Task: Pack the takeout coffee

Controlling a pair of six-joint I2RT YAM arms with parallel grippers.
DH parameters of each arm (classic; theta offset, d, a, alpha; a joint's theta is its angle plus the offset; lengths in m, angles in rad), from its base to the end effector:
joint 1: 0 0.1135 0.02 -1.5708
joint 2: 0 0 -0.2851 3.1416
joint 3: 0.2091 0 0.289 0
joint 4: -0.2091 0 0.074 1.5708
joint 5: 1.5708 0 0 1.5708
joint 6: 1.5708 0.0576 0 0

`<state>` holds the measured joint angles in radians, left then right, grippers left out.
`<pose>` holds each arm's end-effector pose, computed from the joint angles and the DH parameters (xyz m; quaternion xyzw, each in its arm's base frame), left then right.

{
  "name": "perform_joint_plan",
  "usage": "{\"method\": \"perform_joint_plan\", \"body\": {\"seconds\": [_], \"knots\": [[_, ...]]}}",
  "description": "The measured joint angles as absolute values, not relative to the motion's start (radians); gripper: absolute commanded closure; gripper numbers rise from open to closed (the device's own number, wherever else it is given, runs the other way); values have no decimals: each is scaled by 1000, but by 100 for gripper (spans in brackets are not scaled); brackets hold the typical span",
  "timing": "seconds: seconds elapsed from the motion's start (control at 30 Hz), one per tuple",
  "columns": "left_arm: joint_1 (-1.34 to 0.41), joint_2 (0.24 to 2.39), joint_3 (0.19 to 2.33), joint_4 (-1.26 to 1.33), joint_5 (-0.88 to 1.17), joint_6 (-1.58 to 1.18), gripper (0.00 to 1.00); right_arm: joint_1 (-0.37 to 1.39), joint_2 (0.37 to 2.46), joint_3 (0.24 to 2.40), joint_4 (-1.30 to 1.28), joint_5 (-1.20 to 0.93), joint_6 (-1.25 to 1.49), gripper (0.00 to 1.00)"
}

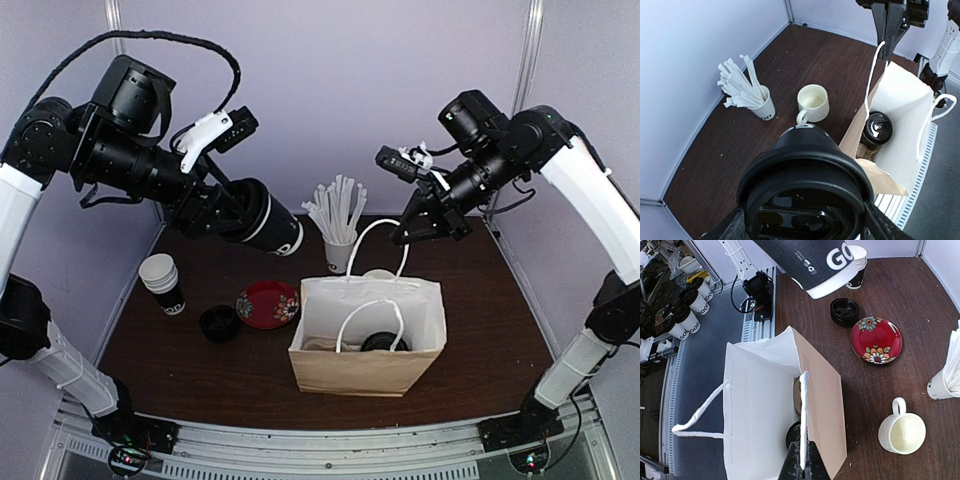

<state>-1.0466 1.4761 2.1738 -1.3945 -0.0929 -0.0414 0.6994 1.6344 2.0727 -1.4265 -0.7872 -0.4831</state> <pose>0.1407 -0.2327 0.5406 0.4188 0.8026 -0.1828 0.3835 0.2276 0.2448 0.4766 -0.5845 0.6731 0.3938 0.2240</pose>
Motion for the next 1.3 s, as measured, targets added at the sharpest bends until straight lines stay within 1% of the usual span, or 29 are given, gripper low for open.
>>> {"method": "perform_joint_plan", "body": {"seconds": [0.2, 0.37, 0.57, 0.77, 0.93, 1.13, 1.3], "knots": [[-1047, 1526, 2242, -1361, -33, 11, 32, 658, 1474, 2009, -1447, -731, -501, 100], [-1047, 1557, 2275, -1330, 4, 32, 35, 574, 1405, 1977, -1448, -692, -523, 100], [-1049, 1561, 2220, -1204, 112, 31, 38, 550, 1374, 1877, -1443, -684, -550, 100], [-1100, 1574, 2155, -1089, 196, 34, 39, 550, 1345, 1829, -1465, -751, -596, 100], [-1215, 1587, 2114, -1039, 186, 84, 39, 550, 1301, 1823, -1517, -805, -634, 100], [-1368, 1647, 2113, -1016, 107, 168, 39, 550, 1260, 1789, -1562, -860, -667, 100], [-1423, 1714, 2119, -1021, 12, 228, 40, 550, 1243, 1744, -1578, -904, -686, 100]]}}
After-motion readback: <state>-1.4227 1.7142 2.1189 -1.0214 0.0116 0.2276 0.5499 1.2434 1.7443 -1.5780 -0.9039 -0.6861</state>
